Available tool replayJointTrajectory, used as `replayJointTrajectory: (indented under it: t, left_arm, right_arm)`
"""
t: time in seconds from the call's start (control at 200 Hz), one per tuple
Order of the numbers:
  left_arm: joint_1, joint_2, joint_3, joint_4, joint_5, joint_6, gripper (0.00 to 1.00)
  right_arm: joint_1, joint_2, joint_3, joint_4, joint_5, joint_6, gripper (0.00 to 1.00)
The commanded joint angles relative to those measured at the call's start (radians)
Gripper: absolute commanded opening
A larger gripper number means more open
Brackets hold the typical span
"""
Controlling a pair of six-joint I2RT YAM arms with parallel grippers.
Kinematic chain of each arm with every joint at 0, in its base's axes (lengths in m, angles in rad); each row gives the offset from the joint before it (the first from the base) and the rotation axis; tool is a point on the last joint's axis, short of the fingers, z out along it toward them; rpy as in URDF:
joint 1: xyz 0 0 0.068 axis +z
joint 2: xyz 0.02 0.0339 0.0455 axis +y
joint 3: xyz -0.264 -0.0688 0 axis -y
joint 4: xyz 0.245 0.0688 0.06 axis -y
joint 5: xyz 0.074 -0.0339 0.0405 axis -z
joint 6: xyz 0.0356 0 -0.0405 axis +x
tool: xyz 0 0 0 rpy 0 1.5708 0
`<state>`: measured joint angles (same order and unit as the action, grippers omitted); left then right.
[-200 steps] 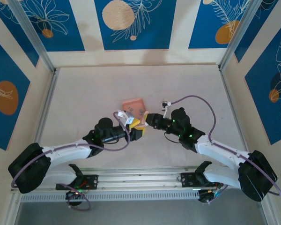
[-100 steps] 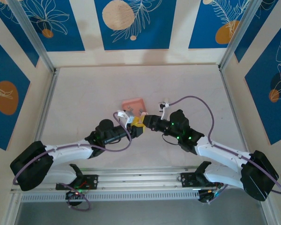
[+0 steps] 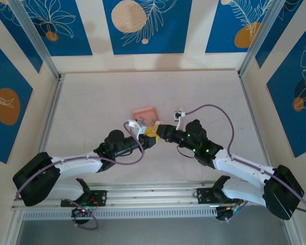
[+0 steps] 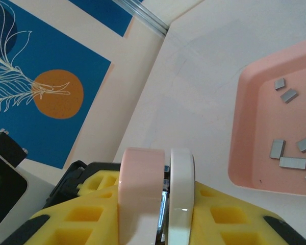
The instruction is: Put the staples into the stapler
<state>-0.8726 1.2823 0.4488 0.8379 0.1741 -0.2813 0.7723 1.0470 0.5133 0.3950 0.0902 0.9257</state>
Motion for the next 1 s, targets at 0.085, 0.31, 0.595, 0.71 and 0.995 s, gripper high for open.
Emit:
replayJointTrajectory:
  t: [0.085, 0.31, 0.595, 0.71, 0.995]
  left_arm:
    - [-0.005, 0.016, 0.025, -0.031, 0.005, -0.01, 0.23]
    - [-0.005, 0.004, 0.029, -0.059, 0.026, 0.003, 0.12]
    - [0.015, -0.044, 0.027, -0.131, 0.03, 0.018, 0.06]
    - [0.037, -0.078, 0.007, -0.13, 0.051, 0.022, 0.05]
    - [0.083, -0.187, -0.048, -0.137, 0.186, 0.184, 0.01]
  right_arm:
    - [0.016, -0.034, 0.009, 0.048, -0.041, -0.024, 0.33]
    - [-0.002, -0.033, 0.014, 0.031, -0.047, -0.04, 0.38]
    - [-0.022, -0.031, 0.014, 0.017, -0.08, -0.069, 0.56]
    - [-0.041, -0.046, 0.02, -0.015, -0.105, -0.12, 0.67]
    - [-0.242, -0.15, 0.025, -0.091, -0.387, -0.379, 0.73]
